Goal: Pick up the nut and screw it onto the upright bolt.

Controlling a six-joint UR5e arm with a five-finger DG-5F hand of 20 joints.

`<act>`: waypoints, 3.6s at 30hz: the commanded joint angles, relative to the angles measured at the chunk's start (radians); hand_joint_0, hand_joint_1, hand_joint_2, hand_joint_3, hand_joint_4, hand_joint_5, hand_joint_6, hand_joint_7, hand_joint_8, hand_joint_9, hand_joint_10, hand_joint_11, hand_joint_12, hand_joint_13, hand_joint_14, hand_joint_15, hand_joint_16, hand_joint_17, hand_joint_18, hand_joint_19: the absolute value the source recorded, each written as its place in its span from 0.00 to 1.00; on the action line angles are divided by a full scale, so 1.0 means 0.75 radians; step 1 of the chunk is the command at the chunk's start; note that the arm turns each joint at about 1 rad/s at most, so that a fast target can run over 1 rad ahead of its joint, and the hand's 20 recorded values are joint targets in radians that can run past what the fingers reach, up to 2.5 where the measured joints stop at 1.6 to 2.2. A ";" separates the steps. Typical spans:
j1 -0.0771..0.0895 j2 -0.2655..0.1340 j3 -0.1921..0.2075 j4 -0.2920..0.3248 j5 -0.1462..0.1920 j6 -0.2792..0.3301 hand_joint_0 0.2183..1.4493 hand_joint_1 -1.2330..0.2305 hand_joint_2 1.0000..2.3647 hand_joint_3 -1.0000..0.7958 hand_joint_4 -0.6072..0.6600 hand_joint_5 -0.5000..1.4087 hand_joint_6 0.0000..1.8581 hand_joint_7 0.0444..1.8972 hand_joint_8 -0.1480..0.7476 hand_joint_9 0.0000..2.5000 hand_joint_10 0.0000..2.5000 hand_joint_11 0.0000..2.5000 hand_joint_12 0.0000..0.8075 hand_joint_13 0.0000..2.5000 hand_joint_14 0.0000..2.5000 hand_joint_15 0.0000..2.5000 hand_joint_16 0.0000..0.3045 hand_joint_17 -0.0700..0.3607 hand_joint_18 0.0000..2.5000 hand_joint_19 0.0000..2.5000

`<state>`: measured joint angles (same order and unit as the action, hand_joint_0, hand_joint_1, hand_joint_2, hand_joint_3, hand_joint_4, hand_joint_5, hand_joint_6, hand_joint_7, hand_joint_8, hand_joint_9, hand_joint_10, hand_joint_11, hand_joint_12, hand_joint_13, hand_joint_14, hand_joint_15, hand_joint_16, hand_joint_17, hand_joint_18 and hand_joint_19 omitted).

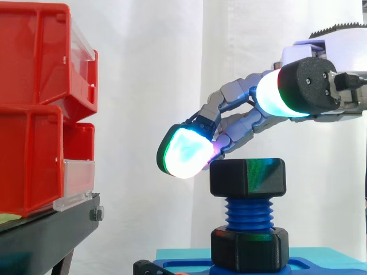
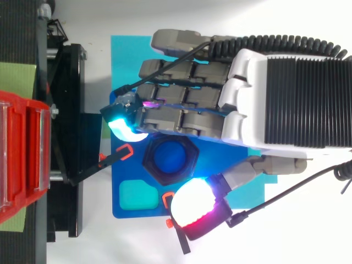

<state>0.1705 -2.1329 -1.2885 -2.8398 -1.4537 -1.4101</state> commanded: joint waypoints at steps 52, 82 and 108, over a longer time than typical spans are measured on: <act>-0.043 0.001 0.000 -0.073 -0.070 0.021 0.26 0.65 0.00 0.28 0.59 0.29 0.27 0.80 0.44 0.45 0.00 0.00 0.19 0.39 0.00 0.00 0.05 0.25 0.31 0.09; -0.152 0.003 0.127 -0.159 -0.197 -0.014 0.24 0.68 0.00 0.28 0.63 0.22 0.27 0.40 0.41 0.49 0.00 0.00 0.18 0.36 0.00 0.00 0.07 0.28 0.28 0.10; -0.041 -0.024 0.088 -0.090 -0.144 -0.034 0.22 0.71 0.00 0.28 0.62 0.22 0.27 0.36 0.38 0.32 0.00 0.00 0.29 0.18 0.00 0.00 0.10 0.32 0.01 0.00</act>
<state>0.1336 -2.1506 -1.2221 -2.8980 -1.5646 -1.4358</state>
